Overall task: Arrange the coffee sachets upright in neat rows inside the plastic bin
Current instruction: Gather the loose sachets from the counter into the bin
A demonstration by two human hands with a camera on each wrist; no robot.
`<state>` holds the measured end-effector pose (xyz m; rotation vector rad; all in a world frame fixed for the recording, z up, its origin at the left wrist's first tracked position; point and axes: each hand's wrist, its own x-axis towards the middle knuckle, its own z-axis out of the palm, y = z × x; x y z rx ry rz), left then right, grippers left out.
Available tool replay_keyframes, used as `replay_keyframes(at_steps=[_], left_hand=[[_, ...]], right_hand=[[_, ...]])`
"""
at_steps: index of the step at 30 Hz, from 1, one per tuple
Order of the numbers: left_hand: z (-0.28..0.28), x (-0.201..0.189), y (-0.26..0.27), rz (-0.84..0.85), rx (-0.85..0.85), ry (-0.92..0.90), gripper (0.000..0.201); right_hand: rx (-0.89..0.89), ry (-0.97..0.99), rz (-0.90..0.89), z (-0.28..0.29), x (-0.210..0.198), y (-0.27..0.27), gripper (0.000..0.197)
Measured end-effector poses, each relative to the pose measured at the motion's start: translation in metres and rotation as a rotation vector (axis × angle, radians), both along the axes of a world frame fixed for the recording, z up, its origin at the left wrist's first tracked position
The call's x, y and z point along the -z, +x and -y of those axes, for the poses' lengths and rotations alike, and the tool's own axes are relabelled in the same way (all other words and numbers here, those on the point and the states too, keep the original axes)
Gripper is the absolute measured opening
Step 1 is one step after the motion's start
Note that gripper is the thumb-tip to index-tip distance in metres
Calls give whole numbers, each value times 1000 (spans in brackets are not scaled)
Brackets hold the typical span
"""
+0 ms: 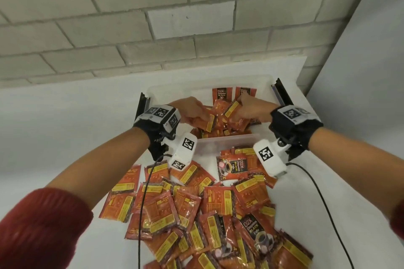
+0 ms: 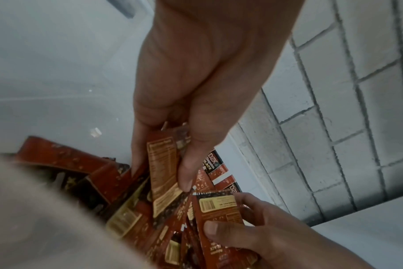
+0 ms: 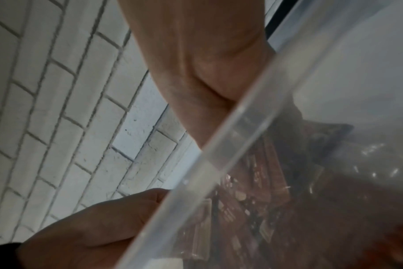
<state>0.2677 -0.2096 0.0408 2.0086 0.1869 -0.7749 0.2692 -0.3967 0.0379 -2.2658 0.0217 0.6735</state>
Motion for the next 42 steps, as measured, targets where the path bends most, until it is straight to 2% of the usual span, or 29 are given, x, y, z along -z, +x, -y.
replay_keyframes(at_steps=[2,4,6,8,9,11,16,19,21,23,25,28,30,32,34,38,42], left_hand=[[1,-2,0,37,6,6,15],[1,-5,2,81,66,89,19],[-1,-10,3,120,138,217,36],[-5,-17,1,152,141,289,55],[-7,-21,-1,163,130,287,56],[-13,-32,-8,190,98,235,48],[-32,-72,-57,324,44,148,29],[-45,-83,-97,334,6,154,19],[-53,-80,-125,288,17,225,17],[-64,-69,-150,230,34,304,14],[-79,-51,-171,191,7,391,12],[-104,-13,-190,152,-171,499,27],[-116,11,-195,122,-279,597,46],[-123,29,-197,76,-295,671,69],[-127,41,-195,71,-306,661,83],[-130,53,-190,92,-385,630,85],[-125,46,-189,34,-449,465,66]], right_hand=[[-11,-16,12,2,0,-1,57],[-37,-48,55,5,-4,-3,69],[-77,-92,150,8,-13,-10,61],[-110,-72,238,12,-26,-19,43],[-125,-46,275,14,-33,-25,32],[-168,1,320,20,-46,-41,14],[-328,-66,369,31,-61,-94,9],[-479,-148,448,28,-36,-124,20],[-583,-241,572,24,-12,-136,41],[-623,-423,713,20,10,-143,61],[-513,-547,770,16,25,-152,71],[-264,-521,741,18,43,-162,73],[-157,-468,644,23,52,-163,74],[-96,-398,620,27,56,-161,73],[-61,-317,629,25,58,-159,70],[47,-6,506,21,64,-154,56],[87,255,383,27,60,-152,62]])
